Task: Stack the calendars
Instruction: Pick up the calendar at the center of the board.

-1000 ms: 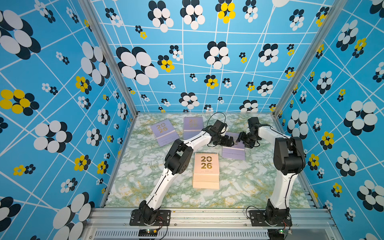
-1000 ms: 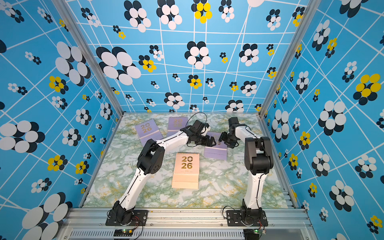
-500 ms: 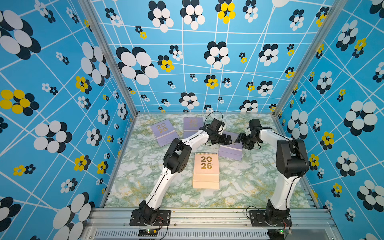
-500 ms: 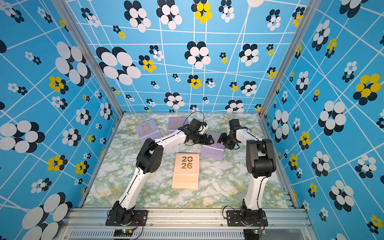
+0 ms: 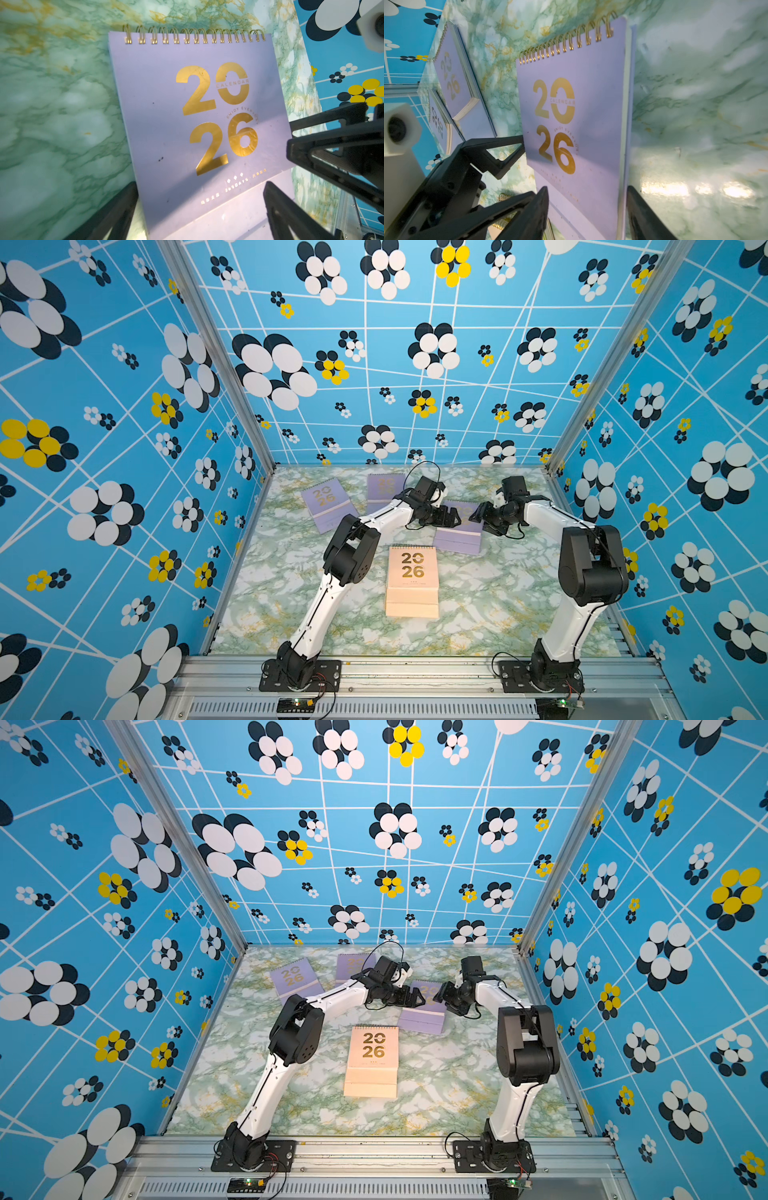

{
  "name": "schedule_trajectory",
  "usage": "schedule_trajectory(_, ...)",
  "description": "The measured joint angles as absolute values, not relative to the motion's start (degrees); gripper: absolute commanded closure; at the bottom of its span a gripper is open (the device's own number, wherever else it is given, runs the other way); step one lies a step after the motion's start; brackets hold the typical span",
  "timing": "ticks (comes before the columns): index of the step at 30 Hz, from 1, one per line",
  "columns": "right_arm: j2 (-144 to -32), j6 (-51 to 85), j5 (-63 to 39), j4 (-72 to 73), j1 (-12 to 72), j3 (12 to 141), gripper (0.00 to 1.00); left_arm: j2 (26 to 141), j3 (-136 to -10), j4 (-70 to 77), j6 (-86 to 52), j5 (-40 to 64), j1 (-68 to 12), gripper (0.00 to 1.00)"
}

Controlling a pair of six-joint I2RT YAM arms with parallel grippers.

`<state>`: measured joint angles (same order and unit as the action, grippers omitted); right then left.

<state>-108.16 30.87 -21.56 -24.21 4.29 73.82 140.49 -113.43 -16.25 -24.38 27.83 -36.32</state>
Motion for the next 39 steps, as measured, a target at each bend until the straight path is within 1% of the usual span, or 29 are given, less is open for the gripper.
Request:
schedule_trajectory(19,-103.66,32.75,-22.85,-21.54,4.29,71.59,0.5,140.22,-112.44,-14.61,-24.49,29.45,-35.9,0.05)
schedule_trajectory(26,-103.42,33.58,-22.83,-20.53,4.29,71.09,0.57,140.22,-112.14,-13.67,-25.23,30.24,-35.55,0.05)
schedule_trajectory(33,-103.42,33.91,-22.83,-20.32,4.27,70.74,0.58,140.22,-111.74,-12.62,-26.0,30.68,-35.35,0.05)
schedule_trajectory(39,-103.31,34.74,-22.83,-20.25,4.16,70.74,0.67,140.2,-111.02,-10.83,-26.74,31.31,-35.09,0.05)
